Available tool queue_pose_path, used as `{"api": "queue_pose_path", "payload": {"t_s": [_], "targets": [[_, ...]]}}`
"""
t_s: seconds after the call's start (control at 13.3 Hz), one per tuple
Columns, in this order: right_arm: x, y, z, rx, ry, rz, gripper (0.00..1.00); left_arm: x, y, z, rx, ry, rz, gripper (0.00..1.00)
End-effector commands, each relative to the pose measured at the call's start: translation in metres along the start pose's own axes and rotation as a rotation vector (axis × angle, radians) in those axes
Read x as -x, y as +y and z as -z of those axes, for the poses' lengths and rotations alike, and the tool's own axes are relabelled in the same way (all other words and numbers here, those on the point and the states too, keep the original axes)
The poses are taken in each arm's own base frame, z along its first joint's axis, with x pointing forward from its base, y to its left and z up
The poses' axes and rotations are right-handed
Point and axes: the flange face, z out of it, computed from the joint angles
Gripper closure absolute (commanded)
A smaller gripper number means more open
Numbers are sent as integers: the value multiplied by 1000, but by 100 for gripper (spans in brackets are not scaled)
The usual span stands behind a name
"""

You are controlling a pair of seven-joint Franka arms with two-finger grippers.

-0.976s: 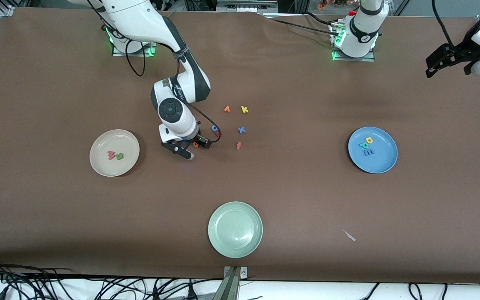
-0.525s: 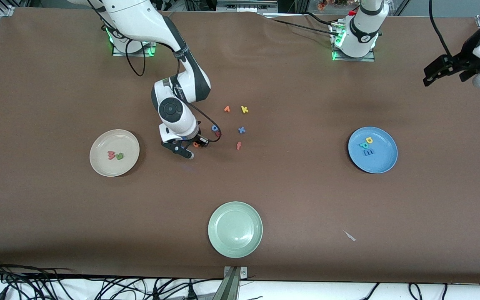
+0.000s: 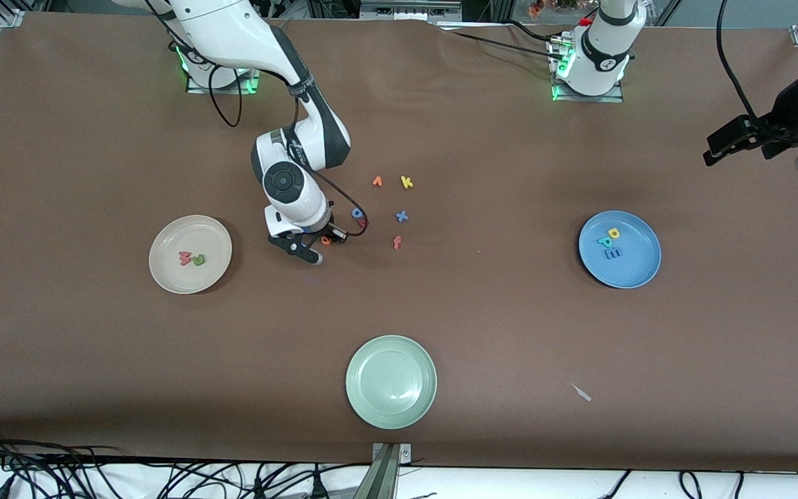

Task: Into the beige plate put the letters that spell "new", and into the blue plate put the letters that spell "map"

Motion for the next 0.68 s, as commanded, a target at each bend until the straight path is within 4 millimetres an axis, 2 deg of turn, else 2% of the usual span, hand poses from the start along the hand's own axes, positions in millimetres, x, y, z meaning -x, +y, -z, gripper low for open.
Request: {"api": "queue_pose_path", "payload": {"t_s": [0.0, 0.08, 0.23, 0.45, 0.6], "targets": [[-6, -1, 11, 2, -20, 4, 90, -11, 1, 4, 29, -10, 14, 0], [-16, -2, 22, 22, -34, 24, 91, -11, 3, 4, 28, -10, 9, 0], [-47, 16, 47, 84, -78, 113, 90, -11, 1, 2, 27, -14, 12, 0], [-92, 65, 75, 129, -132, 294, 90, -12, -3, 3, 28, -13, 20, 0], [-114, 94, 89, 144, -149, 323, 90, -12, -3, 2, 28, -14, 20, 0]]}}
